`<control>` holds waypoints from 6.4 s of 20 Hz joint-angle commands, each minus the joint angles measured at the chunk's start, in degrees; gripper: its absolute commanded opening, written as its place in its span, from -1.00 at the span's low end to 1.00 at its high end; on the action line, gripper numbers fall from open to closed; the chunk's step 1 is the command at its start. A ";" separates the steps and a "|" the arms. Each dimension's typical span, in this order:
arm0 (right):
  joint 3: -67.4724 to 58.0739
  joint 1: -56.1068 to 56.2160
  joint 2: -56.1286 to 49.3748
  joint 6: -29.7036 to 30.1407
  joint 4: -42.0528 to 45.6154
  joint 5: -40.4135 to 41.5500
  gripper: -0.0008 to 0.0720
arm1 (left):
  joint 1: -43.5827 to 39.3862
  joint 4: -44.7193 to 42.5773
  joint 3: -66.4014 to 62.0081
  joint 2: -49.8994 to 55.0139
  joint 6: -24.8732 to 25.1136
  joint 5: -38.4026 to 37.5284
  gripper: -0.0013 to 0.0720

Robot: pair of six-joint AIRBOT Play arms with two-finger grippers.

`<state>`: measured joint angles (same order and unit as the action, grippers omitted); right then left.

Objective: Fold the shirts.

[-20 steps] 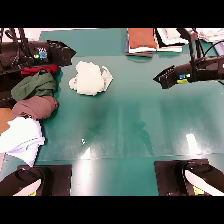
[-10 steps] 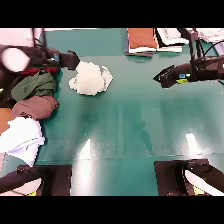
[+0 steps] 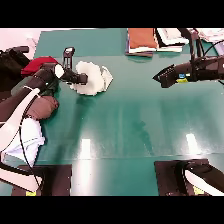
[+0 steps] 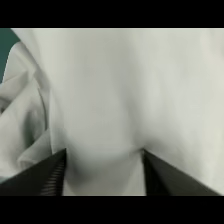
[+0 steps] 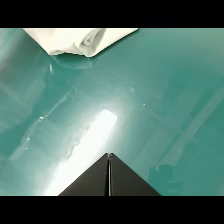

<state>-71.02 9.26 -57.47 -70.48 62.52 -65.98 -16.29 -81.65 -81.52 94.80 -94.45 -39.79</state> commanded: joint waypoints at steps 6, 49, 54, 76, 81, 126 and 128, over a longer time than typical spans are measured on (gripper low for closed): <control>-0.07 0.07 5.46 -0.02 -2.82 5.09 -0.93 | 0.15 -2.73 -14.27 -4.26 4.59 -5.31 -0.91; -5.38 -8.98 9.81 -9.49 -2.99 1.57 -0.93 | 1.09 25.99 30.10 -15.69 12.13 -11.58 0.72; -5.05 -8.98 10.32 -11.10 -2.99 1.01 -0.93 | -4.31 26.14 29.62 -14.38 12.59 -8.26 -0.14; 39.12 -9.75 -3.69 -4.87 -5.14 4.22 0.17 | 7.96 17.33 15.80 -25.40 12.44 -13.25 -0.90; 29.11 -1.86 -8.79 -4.92 2.32 2.84 -0.93 | 7.96 16.33 14.29 -26.49 12.44 -13.42 -0.90; -17.11 -15.47 -19.47 -10.03 7.50 -18.75 0.14 | 15.39 1.68 4.24 -22.71 4.90 -35.56 0.61; -13.40 -15.41 -15.02 -10.03 7.50 -17.86 0.14 | 15.39 3.02 18.21 -29.83 4.85 -33.62 0.61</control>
<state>-86.76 -6.26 -76.38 -80.93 70.02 -82.61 -1.74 -79.88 -76.69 72.71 -89.41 -72.90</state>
